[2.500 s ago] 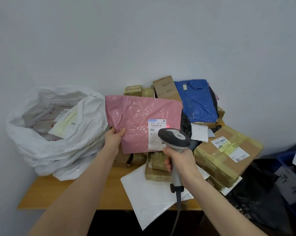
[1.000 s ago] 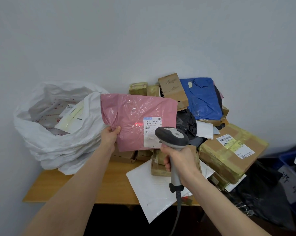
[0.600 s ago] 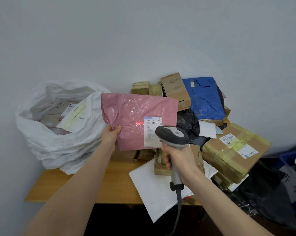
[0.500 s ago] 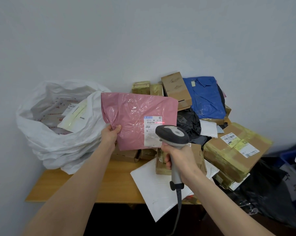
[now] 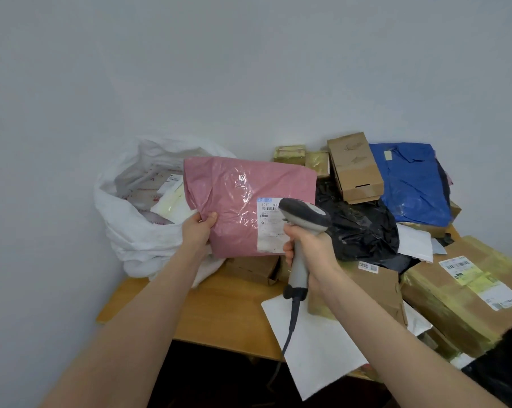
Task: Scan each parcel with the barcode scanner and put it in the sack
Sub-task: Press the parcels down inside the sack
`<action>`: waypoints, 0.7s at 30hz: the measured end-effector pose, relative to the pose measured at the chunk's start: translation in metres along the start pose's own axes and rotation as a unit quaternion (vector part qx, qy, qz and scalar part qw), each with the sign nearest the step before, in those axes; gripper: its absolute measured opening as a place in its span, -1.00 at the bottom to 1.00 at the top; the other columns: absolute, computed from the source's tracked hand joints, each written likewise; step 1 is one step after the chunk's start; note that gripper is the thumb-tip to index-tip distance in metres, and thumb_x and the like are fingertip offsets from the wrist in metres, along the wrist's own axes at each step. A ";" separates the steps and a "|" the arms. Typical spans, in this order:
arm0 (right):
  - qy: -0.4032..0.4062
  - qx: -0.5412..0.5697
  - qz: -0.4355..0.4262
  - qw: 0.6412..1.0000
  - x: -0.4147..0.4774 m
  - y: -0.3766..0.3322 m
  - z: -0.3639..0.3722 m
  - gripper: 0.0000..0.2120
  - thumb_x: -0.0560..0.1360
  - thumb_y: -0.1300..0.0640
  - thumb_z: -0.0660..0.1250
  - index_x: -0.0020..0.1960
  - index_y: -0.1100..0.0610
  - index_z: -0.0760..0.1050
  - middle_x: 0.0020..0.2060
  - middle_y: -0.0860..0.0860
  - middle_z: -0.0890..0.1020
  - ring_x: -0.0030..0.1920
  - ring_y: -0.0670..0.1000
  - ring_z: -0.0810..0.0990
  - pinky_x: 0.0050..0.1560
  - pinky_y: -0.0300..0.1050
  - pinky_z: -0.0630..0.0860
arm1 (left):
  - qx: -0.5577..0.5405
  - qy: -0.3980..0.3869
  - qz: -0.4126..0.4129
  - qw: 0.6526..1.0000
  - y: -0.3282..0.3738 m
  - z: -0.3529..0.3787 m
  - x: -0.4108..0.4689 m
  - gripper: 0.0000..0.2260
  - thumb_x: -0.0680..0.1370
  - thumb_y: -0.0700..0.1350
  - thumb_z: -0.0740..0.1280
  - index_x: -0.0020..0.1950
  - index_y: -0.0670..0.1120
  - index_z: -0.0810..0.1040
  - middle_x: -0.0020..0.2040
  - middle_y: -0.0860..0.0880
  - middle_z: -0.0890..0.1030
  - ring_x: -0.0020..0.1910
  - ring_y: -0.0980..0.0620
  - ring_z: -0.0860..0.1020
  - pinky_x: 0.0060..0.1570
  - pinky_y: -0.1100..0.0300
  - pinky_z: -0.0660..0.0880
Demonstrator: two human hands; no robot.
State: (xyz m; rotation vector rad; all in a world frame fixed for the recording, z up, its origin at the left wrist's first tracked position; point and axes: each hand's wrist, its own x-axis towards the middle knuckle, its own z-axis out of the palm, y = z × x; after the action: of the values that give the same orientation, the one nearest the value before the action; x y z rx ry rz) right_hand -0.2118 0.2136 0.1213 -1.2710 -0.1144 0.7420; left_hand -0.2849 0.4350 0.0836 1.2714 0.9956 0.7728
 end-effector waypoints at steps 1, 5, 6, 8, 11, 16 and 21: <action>-0.005 0.008 -0.002 1.000 0.006 -0.001 0.010 -0.90 0.48 0.24 0.41 -0.05 0.25 0.54 -0.55 0.02 0.54 -0.57 -0.07 0.48 -0.52 -0.21 0.46 | 0.001 0.018 0.013 1.000 0.006 -0.010 0.004 -0.77 0.58 -0.18 0.34 0.22 -0.21 0.53 0.00 -0.05 0.58 -0.04 -0.01 0.54 -0.10 0.17 0.49; -0.027 0.020 -0.011 0.999 0.028 -0.007 0.052 -0.90 0.46 0.20 0.44 -0.10 0.23 0.55 -0.54 0.01 0.55 -0.54 -0.06 0.50 -0.46 -0.17 0.48 | -0.009 0.105 0.075 0.992 0.044 -0.056 0.031 -0.98 0.56 -0.19 0.36 -0.04 -0.12 0.55 -0.14 0.01 0.59 -0.07 -0.01 0.54 -0.10 0.13 0.52; -0.032 0.024 -0.011 0.999 0.034 -0.008 0.063 -0.89 0.45 0.20 0.44 -0.09 0.23 0.56 -0.53 0.01 0.55 -0.53 -0.05 0.50 -0.44 -0.17 0.48 | -0.010 0.138 0.092 0.986 0.057 -0.069 0.043 -0.94 0.56 -0.18 0.37 0.01 -0.15 0.57 -0.09 -0.02 0.61 -0.04 -0.02 0.54 -0.02 0.07 0.53; -0.038 0.035 -0.005 0.999 0.048 -0.012 0.087 -0.88 0.45 0.19 0.45 -0.08 0.23 0.56 -0.53 0.01 0.56 -0.52 -0.04 0.52 -0.43 -0.16 0.49 | 0.011 0.207 0.127 0.970 0.082 -0.093 0.070 -0.83 0.55 -0.15 0.36 0.10 -0.19 0.58 0.01 -0.08 0.62 -0.02 -0.04 0.55 0.10 0.06 0.51; -0.037 0.049 -0.008 0.998 0.078 -0.015 0.123 -0.91 0.46 0.22 0.43 -0.11 0.21 0.54 -0.54 0.02 0.57 -0.55 -0.06 0.51 -0.44 -0.18 0.49 | 0.075 0.280 0.174 0.941 0.110 -0.120 0.117 -0.86 0.54 -0.09 0.34 -0.20 -0.09 0.51 -0.13 -0.07 0.59 -0.15 -0.05 0.51 -0.08 0.15 0.44; 0.002 0.054 -0.011 0.998 0.144 -0.004 0.195 -0.93 0.45 0.24 0.42 -0.15 0.22 0.54 -0.55 0.04 0.56 -0.58 -0.06 0.49 -0.51 -0.22 0.44 | 0.197 0.307 0.180 0.913 0.113 -0.143 0.216 -0.79 0.56 -0.05 0.30 -0.23 -0.09 0.42 -0.23 -0.03 0.50 -0.21 -0.10 0.45 -0.15 0.15 0.31; 0.041 0.044 0.018 0.998 0.201 0.005 0.249 -0.89 0.45 0.22 0.44 -0.21 0.19 0.54 -0.56 0.02 0.57 -0.60 -0.08 0.49 -0.52 -0.27 0.49 | 0.236 0.299 0.199 0.903 0.107 -0.155 0.299 -0.82 0.60 -0.06 0.26 -0.16 -0.11 0.43 -0.16 -0.09 0.55 -0.19 -0.11 0.45 -0.14 0.12 0.31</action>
State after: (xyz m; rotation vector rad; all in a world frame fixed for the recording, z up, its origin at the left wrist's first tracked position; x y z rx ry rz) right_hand -0.1770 0.5319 0.1338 -1.2201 0.0084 0.7174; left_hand -0.3015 0.7843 0.1372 1.7372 1.5015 1.3488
